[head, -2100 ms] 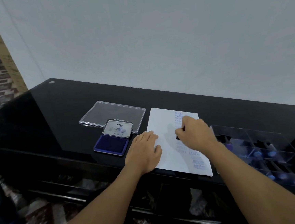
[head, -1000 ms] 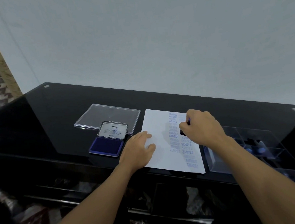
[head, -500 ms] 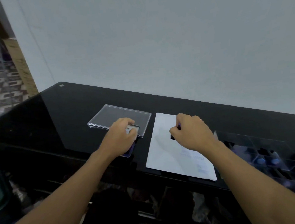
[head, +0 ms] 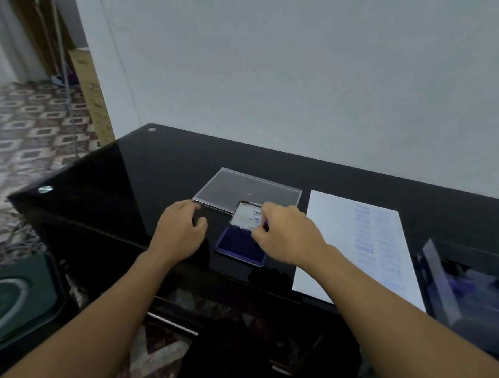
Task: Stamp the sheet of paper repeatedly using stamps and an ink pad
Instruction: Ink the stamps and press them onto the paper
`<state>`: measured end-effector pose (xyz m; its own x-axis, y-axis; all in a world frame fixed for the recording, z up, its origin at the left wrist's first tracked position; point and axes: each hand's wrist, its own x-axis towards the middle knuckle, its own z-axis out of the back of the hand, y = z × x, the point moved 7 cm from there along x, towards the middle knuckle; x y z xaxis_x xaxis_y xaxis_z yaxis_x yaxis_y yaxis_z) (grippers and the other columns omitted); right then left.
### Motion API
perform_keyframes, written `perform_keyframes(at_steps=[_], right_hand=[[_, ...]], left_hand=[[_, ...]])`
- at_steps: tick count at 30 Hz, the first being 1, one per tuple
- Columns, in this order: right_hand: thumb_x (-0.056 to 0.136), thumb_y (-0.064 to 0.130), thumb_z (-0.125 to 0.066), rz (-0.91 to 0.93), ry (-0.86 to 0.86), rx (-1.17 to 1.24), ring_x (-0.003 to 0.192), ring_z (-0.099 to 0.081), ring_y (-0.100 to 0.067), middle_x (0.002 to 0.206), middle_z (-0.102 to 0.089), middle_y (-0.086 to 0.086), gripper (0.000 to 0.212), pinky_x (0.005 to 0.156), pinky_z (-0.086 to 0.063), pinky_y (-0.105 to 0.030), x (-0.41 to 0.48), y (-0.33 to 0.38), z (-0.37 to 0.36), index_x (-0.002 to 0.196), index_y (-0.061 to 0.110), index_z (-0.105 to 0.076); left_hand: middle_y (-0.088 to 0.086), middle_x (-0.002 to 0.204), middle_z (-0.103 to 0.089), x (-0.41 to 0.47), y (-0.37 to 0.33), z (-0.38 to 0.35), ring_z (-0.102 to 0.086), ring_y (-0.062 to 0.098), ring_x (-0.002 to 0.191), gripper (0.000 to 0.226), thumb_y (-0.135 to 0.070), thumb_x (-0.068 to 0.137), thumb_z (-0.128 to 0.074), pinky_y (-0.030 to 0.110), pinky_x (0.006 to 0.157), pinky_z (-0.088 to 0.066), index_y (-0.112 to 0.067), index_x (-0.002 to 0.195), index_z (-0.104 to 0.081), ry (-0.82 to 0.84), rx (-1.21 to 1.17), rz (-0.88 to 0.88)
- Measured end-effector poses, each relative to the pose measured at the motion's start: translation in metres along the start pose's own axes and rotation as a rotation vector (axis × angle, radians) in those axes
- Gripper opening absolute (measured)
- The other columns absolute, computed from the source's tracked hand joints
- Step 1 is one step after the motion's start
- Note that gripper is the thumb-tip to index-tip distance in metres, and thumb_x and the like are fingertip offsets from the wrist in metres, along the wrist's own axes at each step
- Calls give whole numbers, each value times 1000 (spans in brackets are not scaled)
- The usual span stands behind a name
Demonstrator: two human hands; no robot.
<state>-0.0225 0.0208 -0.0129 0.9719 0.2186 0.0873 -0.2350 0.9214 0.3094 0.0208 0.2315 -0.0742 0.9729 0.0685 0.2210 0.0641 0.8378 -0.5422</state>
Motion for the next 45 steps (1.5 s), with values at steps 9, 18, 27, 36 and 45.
perform_keyframes(at_steps=[9,18,27,36,45], right_hand=[[95,33,-48,107,5,-38,70,-56,-23,75,-53,1,22,60,-43,-35,34,23,-24,79,24,-36],[96,30,-49,151,-84,-85,71,-58,-23,80,-61,-3,16,58,-44,-32,41,30,-49,88,19,-42],[100,32,-44,182,-147,-126,70,-61,-21,84,-67,-5,14,61,-56,-33,42,28,-56,93,22,-38],[100,30,-46,160,-130,-105,69,-58,-22,82,-65,-6,15,58,-50,-32,43,29,-57,93,22,-35],[99,27,-49,172,-124,-117,72,-62,-23,82,-65,-5,11,63,-57,-34,33,30,-56,98,20,-40]], left_hand=[[-1,154,-39,-11,11,-24,-28,20,145,47,-40,97,-42,47,121,-15,-24,140,-48,-56,213,50],[-4,148,-44,-13,10,-23,-33,18,141,44,-40,95,-40,46,119,-17,-24,135,-51,-95,238,34],[-4,146,-46,-12,11,-24,-35,18,139,44,-42,94,-38,46,119,-19,-25,132,-52,-112,262,46],[-4,146,-46,-11,12,-25,-35,18,140,42,-41,94,-40,46,119,-19,-25,132,-52,-115,272,52],[-4,146,-46,-12,10,-24,-35,18,139,42,-40,94,-41,45,118,-19,-25,131,-52,-121,271,57]])
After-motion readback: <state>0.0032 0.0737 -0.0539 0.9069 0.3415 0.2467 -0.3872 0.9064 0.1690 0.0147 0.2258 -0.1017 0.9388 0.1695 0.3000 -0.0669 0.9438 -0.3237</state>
